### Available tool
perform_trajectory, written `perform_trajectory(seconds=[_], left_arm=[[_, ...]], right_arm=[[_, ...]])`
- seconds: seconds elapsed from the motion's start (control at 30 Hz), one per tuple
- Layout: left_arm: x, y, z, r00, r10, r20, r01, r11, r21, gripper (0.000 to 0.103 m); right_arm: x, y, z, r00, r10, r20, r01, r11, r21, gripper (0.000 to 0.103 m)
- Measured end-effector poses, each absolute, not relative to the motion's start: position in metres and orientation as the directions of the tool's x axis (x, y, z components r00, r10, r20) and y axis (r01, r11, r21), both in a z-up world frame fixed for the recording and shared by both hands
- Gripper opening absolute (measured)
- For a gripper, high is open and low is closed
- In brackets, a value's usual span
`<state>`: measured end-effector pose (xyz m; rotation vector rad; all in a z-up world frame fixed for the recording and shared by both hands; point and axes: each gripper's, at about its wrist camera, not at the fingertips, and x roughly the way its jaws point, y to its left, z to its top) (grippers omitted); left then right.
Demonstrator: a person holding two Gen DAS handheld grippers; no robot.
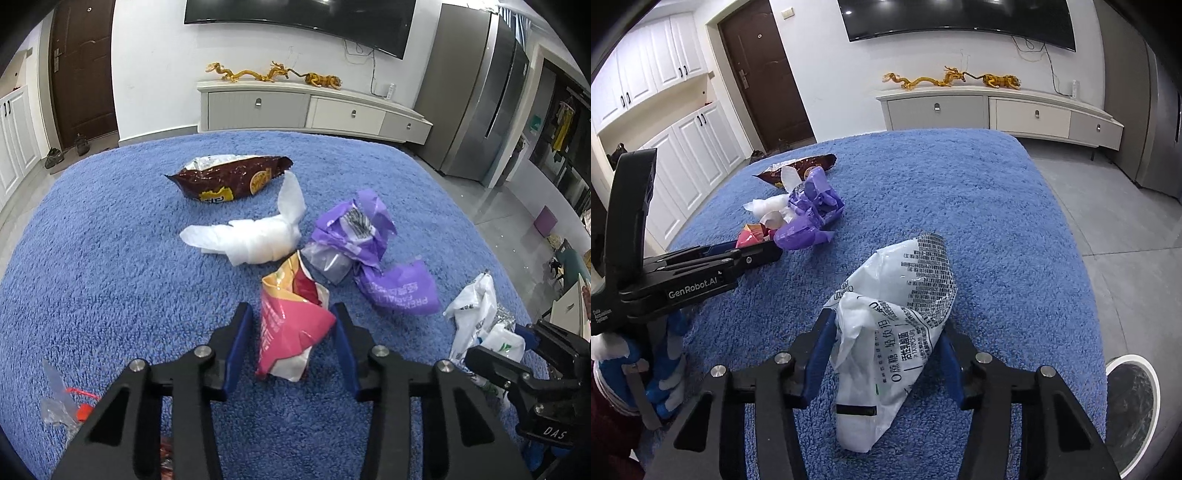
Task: Collect trash
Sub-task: 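Grasp the pink snack bag with the left tool while the right tool grasps the white printed plastic bag, then carry both bags over the trash bin and open both tools to drop them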
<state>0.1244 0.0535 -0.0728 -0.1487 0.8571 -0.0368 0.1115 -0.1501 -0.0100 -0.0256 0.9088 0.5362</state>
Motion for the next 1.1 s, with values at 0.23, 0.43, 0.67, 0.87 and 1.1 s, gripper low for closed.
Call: perform_trajectory(seconds=[0.23, 0.43, 0.67, 0.87, 1.1], left_arm=[[0.119, 0.053, -0.070, 0.663, -0.099, -0.742, -0.017, 0.989, -0.148, 0.033], [0.101, 0.049, -0.062, 0.675, -0.123, -0.727, 0.012, 0.988, -0.156, 0.032], [0.069, 0.044, -0.049, 0.685, -0.135, -0.716, 0.029, 0.987, -0.158, 0.032], [0.037, 0.037, -0.029, 0.714, -0.144, -0.686, 0.056, 0.987, -0.149, 0.032], [-0.004, 0.027, -0.001, 0.762, -0.136, -0.633, 0.084, 0.990, -0.111, 0.032]], right_arm=[[0.106, -0.150, -0.006, 0.513, 0.427, -0.744, -0.450, 0.872, 0.190, 0.042], [0.092, -0.157, -0.001, 0.518, 0.430, -0.739, -0.433, 0.877, 0.206, 0.041], [0.073, -0.165, 0.015, 0.541, 0.428, -0.724, -0.418, 0.884, 0.210, 0.039], [0.050, -0.163, 0.033, 0.572, 0.430, -0.698, -0.420, 0.885, 0.201, 0.038], [0.021, -0.159, 0.053, 0.604, 0.444, -0.662, -0.441, 0.878, 0.186, 0.038]])
